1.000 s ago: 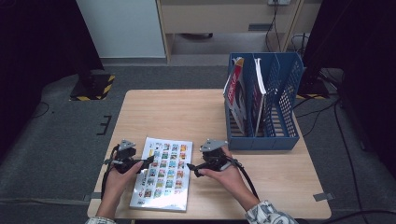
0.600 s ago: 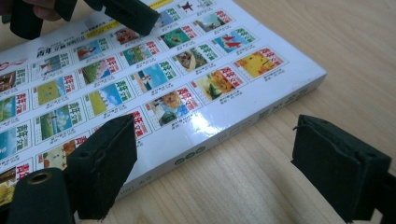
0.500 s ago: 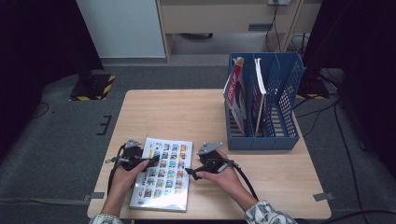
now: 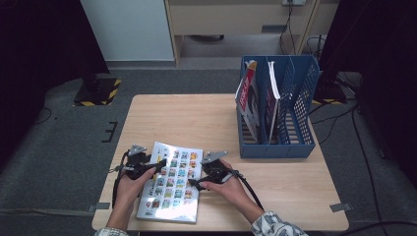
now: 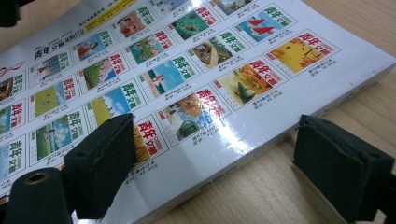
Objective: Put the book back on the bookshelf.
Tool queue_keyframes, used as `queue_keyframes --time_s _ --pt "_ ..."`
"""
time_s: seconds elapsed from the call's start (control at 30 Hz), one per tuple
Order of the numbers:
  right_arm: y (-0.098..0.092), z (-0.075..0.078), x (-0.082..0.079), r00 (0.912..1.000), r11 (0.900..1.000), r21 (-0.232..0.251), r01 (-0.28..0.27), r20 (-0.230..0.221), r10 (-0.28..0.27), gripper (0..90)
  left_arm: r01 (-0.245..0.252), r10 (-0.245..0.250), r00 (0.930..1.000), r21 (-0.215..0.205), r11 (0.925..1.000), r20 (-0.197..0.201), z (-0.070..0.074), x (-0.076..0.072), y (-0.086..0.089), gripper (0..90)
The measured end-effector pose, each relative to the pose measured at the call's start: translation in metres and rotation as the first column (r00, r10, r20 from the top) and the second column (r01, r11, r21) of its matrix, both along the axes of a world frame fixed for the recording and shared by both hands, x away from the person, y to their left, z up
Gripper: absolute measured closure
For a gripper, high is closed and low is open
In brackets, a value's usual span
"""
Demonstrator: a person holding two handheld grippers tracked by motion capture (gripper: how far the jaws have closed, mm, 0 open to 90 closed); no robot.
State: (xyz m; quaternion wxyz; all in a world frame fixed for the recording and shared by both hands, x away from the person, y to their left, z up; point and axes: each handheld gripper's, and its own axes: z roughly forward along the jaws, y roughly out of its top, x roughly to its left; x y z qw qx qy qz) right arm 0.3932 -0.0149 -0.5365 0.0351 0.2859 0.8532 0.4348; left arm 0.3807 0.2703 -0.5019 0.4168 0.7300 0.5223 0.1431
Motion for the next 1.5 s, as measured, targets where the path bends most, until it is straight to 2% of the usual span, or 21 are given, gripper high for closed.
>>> queue_keyframes --time_s 0.03,0.07,0.1,0.13,0.17,0.2,0.27,0.4,0.47,0.63,0.77,0.83,0.93,1.1,1.2,1.27,1.37,1.5 --pt "0.000 -0.001 0.000 1.0000 1.000 0.005 0.001 0.001 -0.001 13.5 0.015 -0.015 0.9998 -0.004 0.9999 -0.015 0.001 -0.001 -0.001 34.6" --pt "0.000 -0.001 0.000 1.0000 1.000 0.009 0.005 -0.003 -0.005 13.5 0.041 -0.041 0.9986 -0.008 0.9991 -0.034 -0.001 -0.002 -0.002 39.8" --pt "0.000 -0.001 0.000 1.0000 1.000 0.007 0.004 -0.003 -0.004 13.4 0.074 -0.075 0.9961 -0.011 0.9972 -0.047 -0.004 -0.005 -0.005 40.9" --pt "0.000 -0.001 0.000 1.0000 1.000 0.008 0.004 -0.005 -0.004 13.4 0.086 -0.085 0.9956 0.016 0.9962 -0.039 -0.005 -0.007 -0.008 41.1" --pt "0.000 -0.001 0.000 1.0000 1.000 0.008 0.005 -0.005 -0.005 13.5 0.082 -0.081 0.9961 0.034 0.9960 -0.036 -0.005 -0.007 -0.009 41.9" --pt "0.000 -0.001 0.000 1.0000 1.000 0.009 0.007 -0.006 -0.007 13.5 0.082 -0.081 0.9958 0.024 0.9963 -0.042 -0.003 -0.006 -0.009 43.1" --pt "0.000 -0.001 0.000 1.0000 1.000 0.009 0.008 -0.005 -0.008 13.6 0.073 -0.073 0.9967 -0.002 0.9974 -0.036 0.000 -0.005 -0.006 52.1" --pt "-0.001 -0.001 0.000 1.0000 1.000 0.008 0.005 -0.004 -0.005 13.5 0.039 -0.038 0.9988 0.019 0.9991 -0.030 -0.007 -0.001 -0.006 66.1" --pt "-0.001 -0.001 0.000 1.0000 1.000 0.007 0.009 -0.003 -0.009 13.4 0.038 -0.038 0.9993 0.024 0.9990 -0.001 -0.008 -0.003 -0.007 70.1" --pt "-0.002 -0.001 0.000 0.9999 1.000 0.007 0.010 -0.008 -0.010 13.4 0.047 -0.055 0.9955 0.100 0.9939 0.077 -0.003 -0.013 -0.016 78.1" --pt "-0.003 -0.001 0.001 0.9993 1.000 0.017 0.015 -0.033 -0.015 13.6 0.041 -0.053 0.9924 0.110 0.9931 0.111 0.000 -0.019 -0.019 80.2" --pt "-0.004 -0.001 0.001 0.9995 1.000 0.014 0.009 -0.030 -0.009 13.5 0.045 -0.060 0.9905 0.115 0.9923 0.124 0.002 -0.020 -0.019 80.7" --pt "-0.004 -0.002 0.001 0.9996 1.000 0.016 0.009 -0.028 -0.008 13.4 0.046 -0.060 0.9886 0.096 0.9943 0.138 0.004 -0.022 -0.019 81.0" --pt "-0.005 -0.001 0.001 0.9993 1.000 0.019 0.010 -0.036 -0.010 13.3 0.056 -0.072 0.9781 0.086 0.9948 0.195 0.010 -0.027 -0.022 81.4" --pt "-0.006 -0.001 0.001 0.9991 1.000 0.018 0.004 -0.042 -0.003 12.4 0.068 -0.082 0.9668 0.067 0.9954 0.242 0.013 -0.029 -0.024 81.6" --pt "-0.006 -0.001 0.001 0.9991 1.000 0.019 0.000 -0.041 0.001 11.7 0.076 -0.090 0.9626 0.066 0.9949 0.255 0.014 -0.030 -0.025 81.6" --pt "-0.006 -0.001 0.002 0.9991 1.000 0.018 -0.002 -0.042 0.003 10.5 0.078 -0.087 0.9612 0.045 0.9959 0.262 0.015 -0.031 -0.024 81.6" --pt "-0.006 -0.002 0.002 0.9985 0.999 0.033 -0.003 -0.054 0.005 9.5 0.084 -0.090 0.9542 0.033 0.9959 0.285 0.019 -0.033 -0.024 81.6"
